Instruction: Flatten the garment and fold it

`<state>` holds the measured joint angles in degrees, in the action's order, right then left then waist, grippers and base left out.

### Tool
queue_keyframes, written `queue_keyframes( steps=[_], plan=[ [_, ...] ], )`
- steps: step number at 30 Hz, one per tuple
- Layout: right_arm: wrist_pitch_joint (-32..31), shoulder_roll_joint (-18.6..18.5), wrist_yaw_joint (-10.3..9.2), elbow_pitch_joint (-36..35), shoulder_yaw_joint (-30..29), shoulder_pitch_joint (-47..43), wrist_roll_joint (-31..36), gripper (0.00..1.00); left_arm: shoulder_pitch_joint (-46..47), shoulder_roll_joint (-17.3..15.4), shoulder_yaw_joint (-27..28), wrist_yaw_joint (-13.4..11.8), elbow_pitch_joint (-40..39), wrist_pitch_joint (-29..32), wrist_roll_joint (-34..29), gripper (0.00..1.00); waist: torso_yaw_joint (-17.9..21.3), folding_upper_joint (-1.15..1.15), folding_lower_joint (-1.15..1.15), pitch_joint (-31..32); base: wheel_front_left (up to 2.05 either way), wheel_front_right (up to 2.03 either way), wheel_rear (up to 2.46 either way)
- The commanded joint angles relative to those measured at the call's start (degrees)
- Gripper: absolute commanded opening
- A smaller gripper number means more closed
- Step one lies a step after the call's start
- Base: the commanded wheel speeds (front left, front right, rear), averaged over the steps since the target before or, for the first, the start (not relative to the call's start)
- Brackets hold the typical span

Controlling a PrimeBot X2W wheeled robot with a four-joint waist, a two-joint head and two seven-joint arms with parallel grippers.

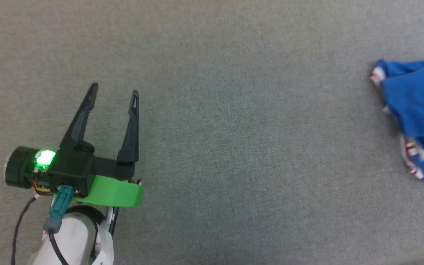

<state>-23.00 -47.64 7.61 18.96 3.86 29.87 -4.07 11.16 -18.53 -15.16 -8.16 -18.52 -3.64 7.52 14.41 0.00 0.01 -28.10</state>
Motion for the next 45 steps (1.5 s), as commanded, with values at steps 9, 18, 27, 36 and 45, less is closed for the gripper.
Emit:
queue_keyframes(
  steps=[9, 18, 27, 36, 45],
  plan=[
    [6.6, 0.0, -0.12, 9.9, -3.6, 5.3, 4.9, 0.00, 3.5, -2.0, 0.1, -0.4, -3.2, 2.7, -2.4, 1.00, 0.9, 0.00, -0.01, -8.4, 0.00, 0.00, 0.00],
    [11.9, 3.6, -0.12, 19.9, -4.0, 9.9, 8.6, 0.41, 4.7, -2.8, -0.5, -0.4, -4.4, 4.4, -3.6, 1.00, 0.4, 0.00, -0.01, -10.2, 0.00, 0.00, 0.00],
    [16.0, 5.1, -0.12, 27.8, -4.2, 13.8, 11.4, 1.00, 4.5, -2.4, -0.7, -1.0, -3.0, 3.2, -3.2, 1.00, -0.1, 0.00, -0.01, -8.7, 0.00, 0.00, 0.00],
    [23.8, 7.6, -0.12, 33.1, -5.0, 14.0, 9.4, 1.00, 1.9, 0.4, 0.1, -2.8, 1.6, -3.7, -0.2, 1.00, -1.6, 0.00, -0.01, -1.0, 0.00, 0.00, 0.00],
    [32.5, 20.7, -0.12, 28.9, -10.4, 8.7, -7.7, 1.00, -3.4, 4.0, 1.3, -3.6, 7.5, -8.8, 5.7, 1.00, -4.2, 0.00, -0.01, 10.4, 0.00, 0.00, 0.00]
  ],
)
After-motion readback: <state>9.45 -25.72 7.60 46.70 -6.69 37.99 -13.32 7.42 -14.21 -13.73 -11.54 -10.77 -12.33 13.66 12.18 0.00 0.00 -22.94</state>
